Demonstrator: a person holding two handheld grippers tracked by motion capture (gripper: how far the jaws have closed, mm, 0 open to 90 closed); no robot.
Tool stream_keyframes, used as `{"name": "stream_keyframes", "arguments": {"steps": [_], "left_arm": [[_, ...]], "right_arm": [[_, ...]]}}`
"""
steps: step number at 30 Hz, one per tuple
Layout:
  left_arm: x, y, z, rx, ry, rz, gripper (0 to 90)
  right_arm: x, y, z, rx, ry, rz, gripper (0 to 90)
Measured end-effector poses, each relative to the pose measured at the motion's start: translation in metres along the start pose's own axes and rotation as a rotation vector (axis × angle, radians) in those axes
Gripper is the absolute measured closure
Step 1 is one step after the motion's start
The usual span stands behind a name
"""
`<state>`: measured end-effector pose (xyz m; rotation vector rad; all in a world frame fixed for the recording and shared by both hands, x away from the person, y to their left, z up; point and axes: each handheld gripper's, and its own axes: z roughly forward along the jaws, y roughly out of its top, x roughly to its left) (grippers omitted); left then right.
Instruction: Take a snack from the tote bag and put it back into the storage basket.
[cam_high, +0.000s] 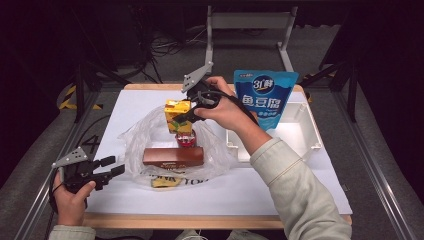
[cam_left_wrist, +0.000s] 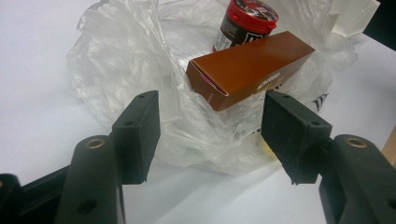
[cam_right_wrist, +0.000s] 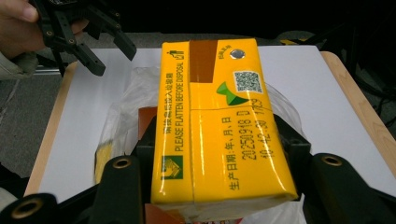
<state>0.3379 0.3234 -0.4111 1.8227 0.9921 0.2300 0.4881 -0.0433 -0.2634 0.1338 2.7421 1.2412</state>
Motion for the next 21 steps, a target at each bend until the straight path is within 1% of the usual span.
{"name": "stream_keyframes", "arguments": {"steps": [4,7,14,16,21], "left_arm": [[0.0,0.0,0.0,0.005,-0.003,0.001,38.6],[0.0,0.0,0.0,0.005,-0.003,-0.002,38.7],[-0.001,0.0,0.001,0.008,-0.004,-0.002,38.7],[0.0,0.0,0.001,0.008,-0.003,0.001,38.7],[-0.001,0.0,0.001,0.01,-0.003,0.001,38.7]], "right_arm": [[-0.003,-0.005,-0.015,-0.012,-0.016,0.011,49.7],[-0.006,-0.01,-0.026,-0.01,-0.032,0.016,49.7],[-0.011,-0.02,-0.043,-0.007,-0.053,0.029,49.7],[-0.013,-0.026,-0.051,-0.006,-0.067,0.039,49.7],[-0.017,-0.033,-0.062,-0.008,-0.085,0.055,49.7]]}}
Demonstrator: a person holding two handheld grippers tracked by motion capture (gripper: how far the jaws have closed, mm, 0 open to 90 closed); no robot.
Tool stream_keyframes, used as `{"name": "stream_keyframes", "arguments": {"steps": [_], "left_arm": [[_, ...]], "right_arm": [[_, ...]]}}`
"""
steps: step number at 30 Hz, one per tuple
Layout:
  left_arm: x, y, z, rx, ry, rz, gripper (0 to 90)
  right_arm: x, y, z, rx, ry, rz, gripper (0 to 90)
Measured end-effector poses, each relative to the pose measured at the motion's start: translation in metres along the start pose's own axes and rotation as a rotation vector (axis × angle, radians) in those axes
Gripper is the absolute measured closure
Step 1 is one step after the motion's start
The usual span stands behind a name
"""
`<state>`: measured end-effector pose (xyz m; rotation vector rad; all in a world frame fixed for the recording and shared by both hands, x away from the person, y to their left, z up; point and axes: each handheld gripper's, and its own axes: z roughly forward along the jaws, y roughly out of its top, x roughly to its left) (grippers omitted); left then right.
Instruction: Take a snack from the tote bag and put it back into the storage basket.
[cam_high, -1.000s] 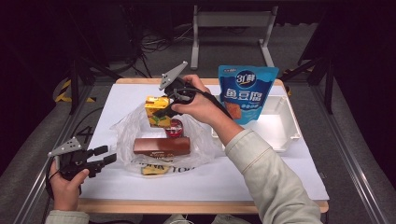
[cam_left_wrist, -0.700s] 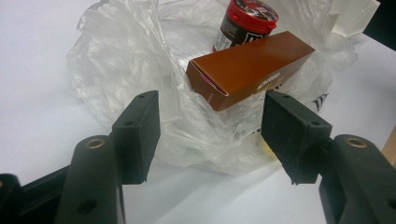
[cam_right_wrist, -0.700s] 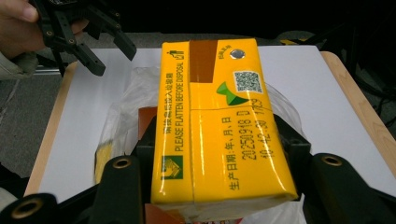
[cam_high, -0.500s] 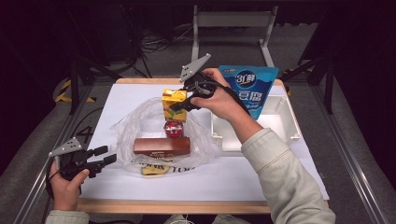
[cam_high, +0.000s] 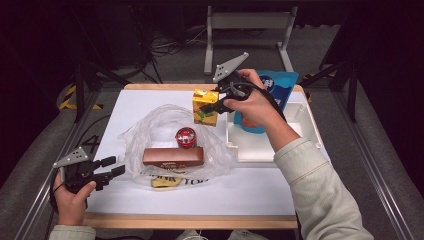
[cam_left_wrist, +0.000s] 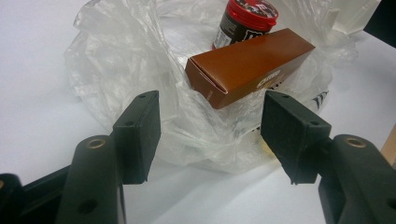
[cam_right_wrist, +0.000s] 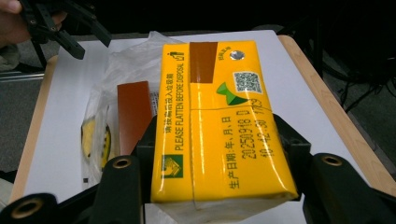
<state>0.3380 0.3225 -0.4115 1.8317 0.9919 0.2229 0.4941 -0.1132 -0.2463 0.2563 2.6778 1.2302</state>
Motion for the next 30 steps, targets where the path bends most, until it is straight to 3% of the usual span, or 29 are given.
{"name": "stream_keyframes", "arguments": {"steps": [14,30], "left_arm": [[0.0,0.0,0.0,0.001,0.001,0.0,38.8],[0.0,0.0,0.0,0.0,0.003,-0.005,38.8]], "right_arm": [[-0.017,-0.025,-0.03,-0.006,-0.056,0.054,49.7],[-0.029,-0.052,-0.052,0.01,-0.104,0.092,49.7]]}}
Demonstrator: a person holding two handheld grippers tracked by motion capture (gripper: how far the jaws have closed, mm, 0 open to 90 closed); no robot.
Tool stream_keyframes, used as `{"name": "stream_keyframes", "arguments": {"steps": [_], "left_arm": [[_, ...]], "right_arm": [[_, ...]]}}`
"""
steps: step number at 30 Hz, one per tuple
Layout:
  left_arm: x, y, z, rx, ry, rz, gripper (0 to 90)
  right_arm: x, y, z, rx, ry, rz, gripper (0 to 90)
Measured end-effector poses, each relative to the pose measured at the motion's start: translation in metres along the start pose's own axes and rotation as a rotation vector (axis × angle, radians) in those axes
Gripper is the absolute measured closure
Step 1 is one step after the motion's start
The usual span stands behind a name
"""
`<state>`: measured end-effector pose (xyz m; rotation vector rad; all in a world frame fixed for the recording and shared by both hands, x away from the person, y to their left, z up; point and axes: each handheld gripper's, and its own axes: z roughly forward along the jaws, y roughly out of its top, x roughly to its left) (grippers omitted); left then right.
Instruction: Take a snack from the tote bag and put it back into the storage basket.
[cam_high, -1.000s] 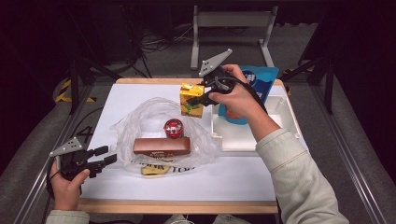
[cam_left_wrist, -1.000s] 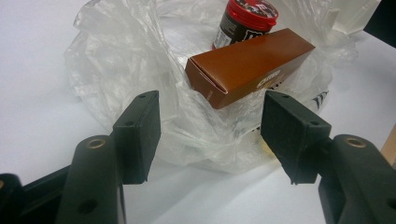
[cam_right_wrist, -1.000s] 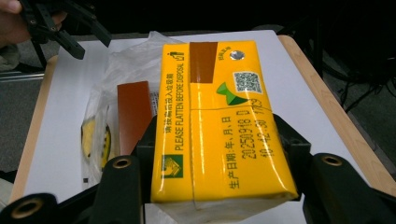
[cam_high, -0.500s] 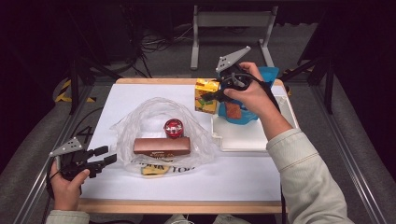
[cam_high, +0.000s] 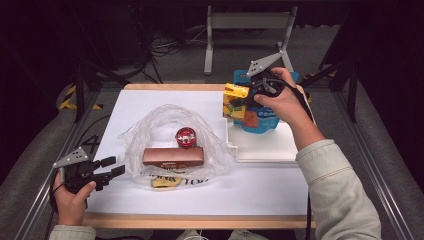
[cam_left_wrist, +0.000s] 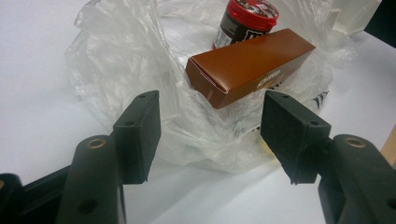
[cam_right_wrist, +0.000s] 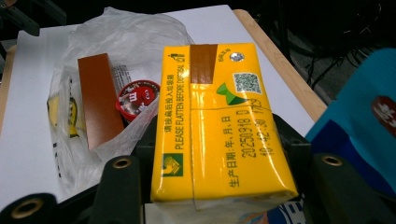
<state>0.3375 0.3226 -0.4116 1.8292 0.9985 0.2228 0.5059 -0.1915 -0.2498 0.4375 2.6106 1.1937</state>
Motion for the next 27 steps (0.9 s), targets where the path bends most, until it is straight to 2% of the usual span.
{"name": "stream_keyframes", "arguments": {"steps": [3,10,27], "left_arm": [[-0.001,0.0,0.001,0.002,0.001,0.001,38.8],[0.0,0.0,0.001,0.0,0.0,0.007,38.8],[-0.001,0.0,0.002,0.006,-0.005,0.0,38.8]], "right_arm": [[-0.003,-0.006,-0.004,-0.001,-0.011,0.007,49.7],[-0.005,-0.015,-0.001,0.015,-0.012,0.01,49.7],[-0.009,-0.039,0.016,0.054,-0.006,0.018,49.7]]}}
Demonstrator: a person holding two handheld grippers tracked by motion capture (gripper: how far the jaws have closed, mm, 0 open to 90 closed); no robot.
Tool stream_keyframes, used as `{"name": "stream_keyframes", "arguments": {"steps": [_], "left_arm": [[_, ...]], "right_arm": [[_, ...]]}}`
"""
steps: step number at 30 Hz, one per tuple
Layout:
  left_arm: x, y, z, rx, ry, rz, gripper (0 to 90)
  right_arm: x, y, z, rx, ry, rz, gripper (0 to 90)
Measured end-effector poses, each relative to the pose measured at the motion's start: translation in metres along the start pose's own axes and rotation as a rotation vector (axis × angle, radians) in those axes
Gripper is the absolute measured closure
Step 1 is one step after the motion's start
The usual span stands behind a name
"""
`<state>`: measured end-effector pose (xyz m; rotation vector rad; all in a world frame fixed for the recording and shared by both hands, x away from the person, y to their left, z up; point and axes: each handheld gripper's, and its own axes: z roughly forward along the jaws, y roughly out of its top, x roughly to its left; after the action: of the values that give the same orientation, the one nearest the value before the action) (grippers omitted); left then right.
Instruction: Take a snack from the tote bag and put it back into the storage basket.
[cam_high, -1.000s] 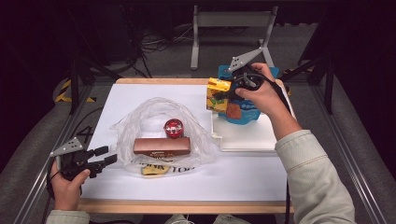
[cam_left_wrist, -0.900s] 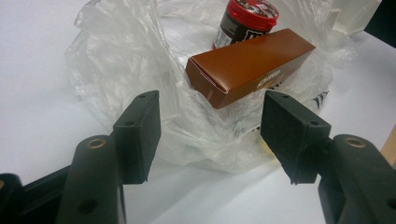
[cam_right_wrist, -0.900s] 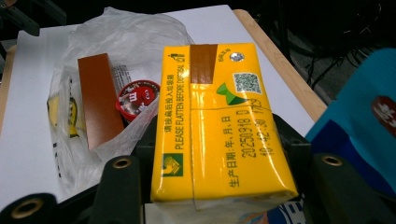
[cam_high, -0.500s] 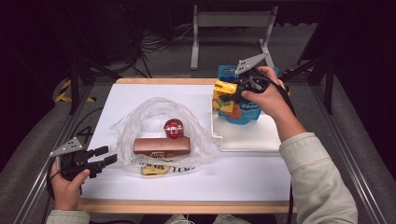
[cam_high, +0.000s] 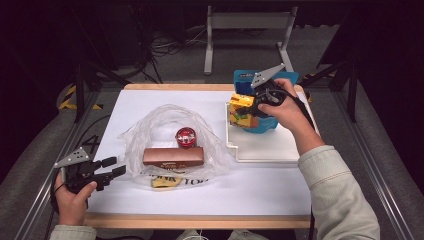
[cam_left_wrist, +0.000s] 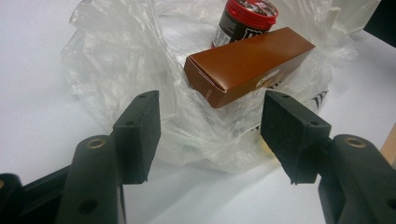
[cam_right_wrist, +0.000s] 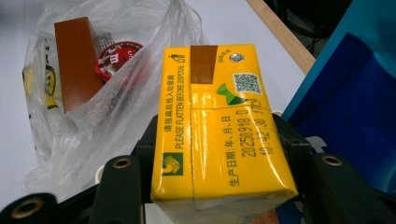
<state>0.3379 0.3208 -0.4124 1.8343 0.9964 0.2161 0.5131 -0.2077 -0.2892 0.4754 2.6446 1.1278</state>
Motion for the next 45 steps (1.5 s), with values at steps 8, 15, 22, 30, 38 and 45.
{"name": "stream_keyframes", "arguments": {"steps": [8,15,22,30,38,45], "left_arm": [[0.0,0.0,0.0,-0.004,0.001,-0.002,38.8],[-0.001,0.0,0.001,-0.003,0.001,0.0,38.8],[0.0,0.0,0.001,0.002,0.005,0.012,38.7],[-0.001,0.0,0.001,0.002,0.001,0.0,38.8],[0.0,0.0,0.001,0.001,0.005,0.009,38.8],[0.0,0.0,0.001,0.001,0.004,0.012,38.7]], "right_arm": [[0.0,-0.008,0.007,0.012,0.005,0.009,49.7],[0.0,-0.016,0.015,0.031,0.002,0.008,49.7],[0.0,-0.024,0.025,0.052,0.005,0.01,49.6],[0.0,-0.03,0.033,0.083,0.002,0.01,49.6],[0.002,-0.032,0.043,0.106,0.0,0.001,49.6],[0.001,-0.039,0.052,0.104,-0.002,0.008,49.6]]}}
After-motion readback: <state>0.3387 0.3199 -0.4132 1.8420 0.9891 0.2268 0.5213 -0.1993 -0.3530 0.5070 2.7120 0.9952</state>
